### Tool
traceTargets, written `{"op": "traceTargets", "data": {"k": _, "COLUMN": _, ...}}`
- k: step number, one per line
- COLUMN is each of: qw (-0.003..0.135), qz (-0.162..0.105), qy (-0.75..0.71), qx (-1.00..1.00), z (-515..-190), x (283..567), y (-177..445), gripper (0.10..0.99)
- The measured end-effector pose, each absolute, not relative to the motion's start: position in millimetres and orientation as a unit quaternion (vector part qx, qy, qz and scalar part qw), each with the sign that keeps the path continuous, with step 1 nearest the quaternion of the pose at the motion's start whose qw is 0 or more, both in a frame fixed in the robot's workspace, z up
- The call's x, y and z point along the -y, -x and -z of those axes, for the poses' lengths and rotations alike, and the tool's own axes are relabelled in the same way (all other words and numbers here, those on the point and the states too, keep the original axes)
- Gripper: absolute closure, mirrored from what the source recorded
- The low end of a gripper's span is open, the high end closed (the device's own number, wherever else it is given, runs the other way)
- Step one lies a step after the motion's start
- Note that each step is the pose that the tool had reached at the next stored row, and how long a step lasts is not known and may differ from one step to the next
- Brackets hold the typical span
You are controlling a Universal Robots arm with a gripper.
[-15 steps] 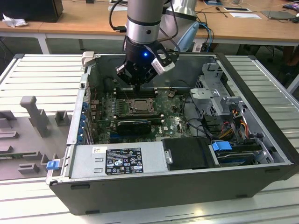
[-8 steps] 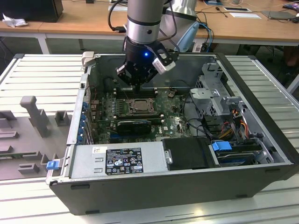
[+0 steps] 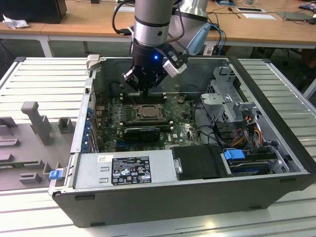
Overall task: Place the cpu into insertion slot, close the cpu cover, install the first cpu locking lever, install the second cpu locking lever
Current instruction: 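Install the first cpu locking lever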
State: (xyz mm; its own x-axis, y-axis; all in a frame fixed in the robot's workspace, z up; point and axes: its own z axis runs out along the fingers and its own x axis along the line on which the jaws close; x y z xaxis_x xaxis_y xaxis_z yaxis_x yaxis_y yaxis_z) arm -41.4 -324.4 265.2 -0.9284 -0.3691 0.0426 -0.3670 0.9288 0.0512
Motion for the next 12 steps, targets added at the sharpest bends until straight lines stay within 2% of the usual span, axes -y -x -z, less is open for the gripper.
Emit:
{"op": "traceTargets", "data": {"k": 8, "qw": 0.026, "qz": 0.020, "qy": -0.225, "qx": 0.974, "z": -265, "x": 324, "y": 42, "gripper": 0.980}}
{"op": "traceTargets", "data": {"k": 12, "qw": 0.022, "qz": 0.019, "qy": -0.227, "qx": 0.973, "z": -265, "x": 324, "y": 52, "gripper": 0.980}}
